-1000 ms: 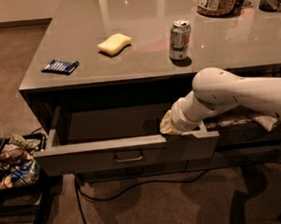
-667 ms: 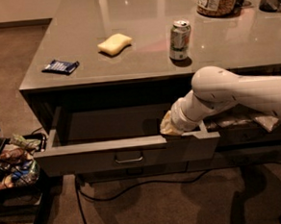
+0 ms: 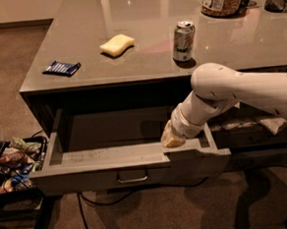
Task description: Open top drawer
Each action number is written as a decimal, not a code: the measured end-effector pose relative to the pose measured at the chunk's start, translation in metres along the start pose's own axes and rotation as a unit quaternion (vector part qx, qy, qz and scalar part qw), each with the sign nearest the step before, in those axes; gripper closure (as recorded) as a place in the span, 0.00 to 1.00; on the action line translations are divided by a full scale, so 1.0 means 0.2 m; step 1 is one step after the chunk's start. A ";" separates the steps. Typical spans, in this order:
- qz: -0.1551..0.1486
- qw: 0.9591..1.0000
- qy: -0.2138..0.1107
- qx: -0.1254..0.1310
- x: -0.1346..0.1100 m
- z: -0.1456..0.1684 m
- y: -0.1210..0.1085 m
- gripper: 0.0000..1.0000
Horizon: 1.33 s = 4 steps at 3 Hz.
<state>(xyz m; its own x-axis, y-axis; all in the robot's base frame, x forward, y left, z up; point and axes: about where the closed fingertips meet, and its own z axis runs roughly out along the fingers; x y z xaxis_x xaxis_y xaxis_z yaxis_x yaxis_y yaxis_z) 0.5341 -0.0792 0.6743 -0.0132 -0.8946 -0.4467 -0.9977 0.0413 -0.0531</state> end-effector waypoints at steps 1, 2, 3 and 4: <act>-0.001 1.000 0.001 -0.029 -0.08 -0.06 0.14 1.00; -0.001 1.000 0.001 -0.029 -0.08 -0.06 0.14 1.00; -0.010 1.000 0.003 -0.005 -0.07 -0.05 0.12 1.00; -0.020 1.000 0.004 0.022 -0.04 -0.03 0.11 1.00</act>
Offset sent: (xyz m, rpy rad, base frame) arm -0.0391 0.0147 0.0235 -0.0049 0.0584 0.0362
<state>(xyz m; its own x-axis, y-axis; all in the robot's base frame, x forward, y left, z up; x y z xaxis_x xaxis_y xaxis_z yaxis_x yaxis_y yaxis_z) 0.5120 -0.0736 0.6817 0.0249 -0.8997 -0.4357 -0.9936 0.0256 -0.1098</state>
